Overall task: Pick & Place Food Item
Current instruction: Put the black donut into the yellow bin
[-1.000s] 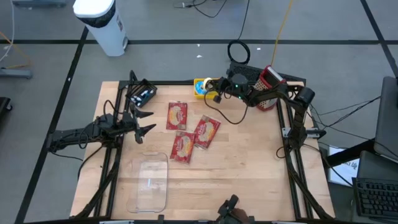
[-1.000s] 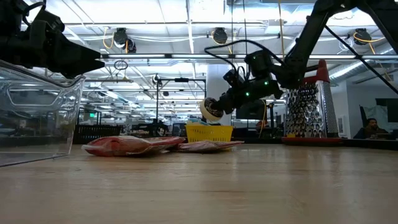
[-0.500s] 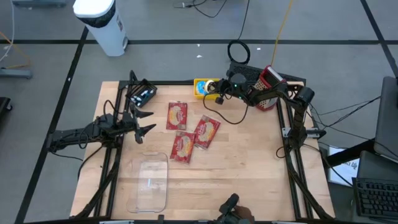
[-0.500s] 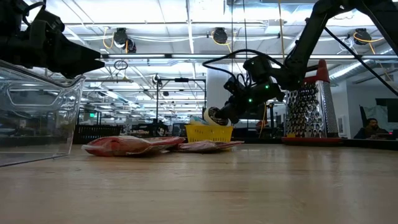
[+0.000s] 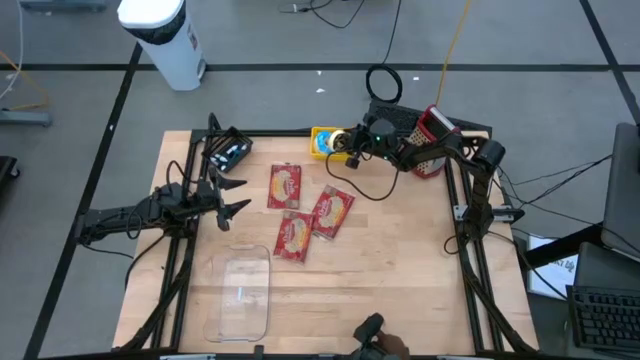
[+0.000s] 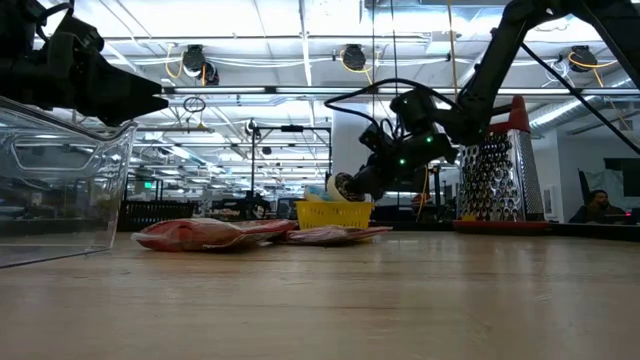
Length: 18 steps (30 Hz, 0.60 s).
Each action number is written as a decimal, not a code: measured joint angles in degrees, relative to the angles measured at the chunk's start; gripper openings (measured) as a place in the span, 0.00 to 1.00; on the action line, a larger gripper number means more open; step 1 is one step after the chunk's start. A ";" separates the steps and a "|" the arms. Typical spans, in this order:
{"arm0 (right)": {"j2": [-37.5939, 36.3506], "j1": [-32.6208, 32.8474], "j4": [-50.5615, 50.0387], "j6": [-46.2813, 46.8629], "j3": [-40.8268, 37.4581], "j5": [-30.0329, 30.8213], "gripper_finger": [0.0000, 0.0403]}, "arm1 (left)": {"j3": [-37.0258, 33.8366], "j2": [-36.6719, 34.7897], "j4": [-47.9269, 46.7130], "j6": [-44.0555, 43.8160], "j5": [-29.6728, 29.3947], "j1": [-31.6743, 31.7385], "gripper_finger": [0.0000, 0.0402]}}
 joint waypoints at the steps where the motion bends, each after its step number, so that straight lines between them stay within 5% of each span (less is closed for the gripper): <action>1: 0.00 0.27 0.24 0.00 0.00 0.02 0.43 | 0.00 -0.01 0.01 0.00 0.00 0.01 0.70; 11: -2.16 3.13 -3.11 -1.49 -0.02 10.31 0.50 | 0.00 -0.01 0.00 0.00 0.00 0.00 0.70; 18: -6.92 4.43 -9.57 0.90 -0.02 10.27 0.48 | 0.00 -0.01 0.01 0.00 0.00 0.00 0.70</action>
